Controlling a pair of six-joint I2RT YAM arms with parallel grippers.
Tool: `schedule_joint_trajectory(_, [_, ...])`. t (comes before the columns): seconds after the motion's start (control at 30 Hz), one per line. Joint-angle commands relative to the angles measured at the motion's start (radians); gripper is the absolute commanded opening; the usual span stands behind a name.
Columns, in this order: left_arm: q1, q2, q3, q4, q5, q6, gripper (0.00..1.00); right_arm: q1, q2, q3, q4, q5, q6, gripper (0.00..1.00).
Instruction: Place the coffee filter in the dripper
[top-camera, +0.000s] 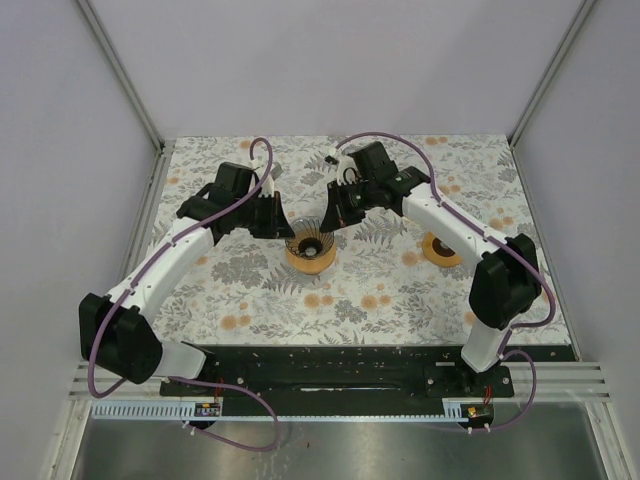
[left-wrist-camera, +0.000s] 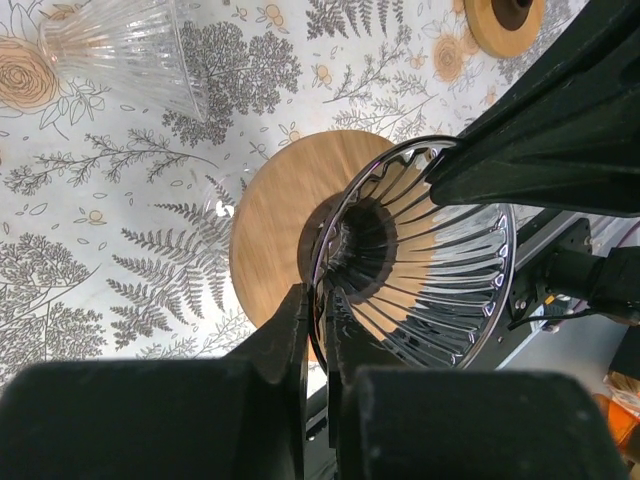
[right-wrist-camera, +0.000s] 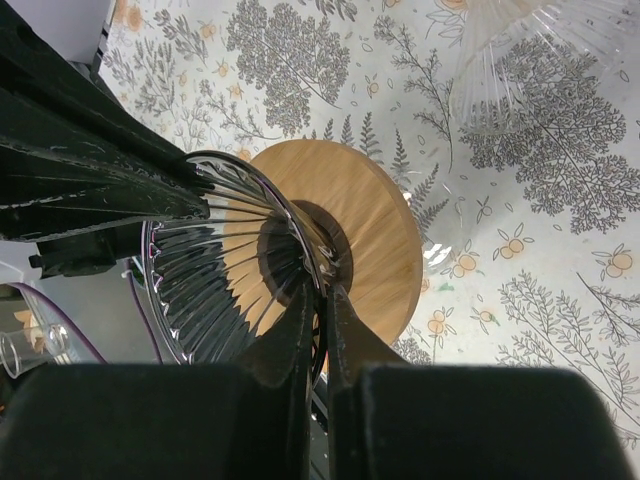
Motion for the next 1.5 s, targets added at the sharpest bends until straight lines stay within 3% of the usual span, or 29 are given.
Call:
schedule_joint_trajectory(0.0, [-0.02,0.014,-0.094,-0.002,-0.004,0.097,0.0,0.037,0.03,-0.057,0.035,0.079,-0.042,0.0])
schedule_joint_trajectory(0.37, [-0.02,0.093,-0.133,-0.027,-0.04,0.137,0.0,0.044,0.063,-0.131,0.051,0.102,-0.006,0.0])
schedule_joint_trajectory(0.77, [-0.008,0.108,-0.045,-0.087,-0.057,0.214,0.0,0.083,0.082,-0.068,0.052,0.135,-0.002,0.0])
schedule_joint_trajectory(1.07, [0.002,0.079,0.021,-0.113,-0.016,0.231,0.0,0.084,0.063,0.089,-0.043,0.088,-0.045,0.39])
schedule_joint_trajectory(1.27, [0.009,0.08,0.028,-0.133,-0.033,0.237,0.0,0.085,0.039,0.161,-0.086,0.075,-0.065,0.54])
schedule_joint_trajectory(1.47, [0.029,0.077,0.051,-0.157,-0.056,0.254,0.0,0.076,0.025,0.224,-0.153,0.167,-0.098,0.64])
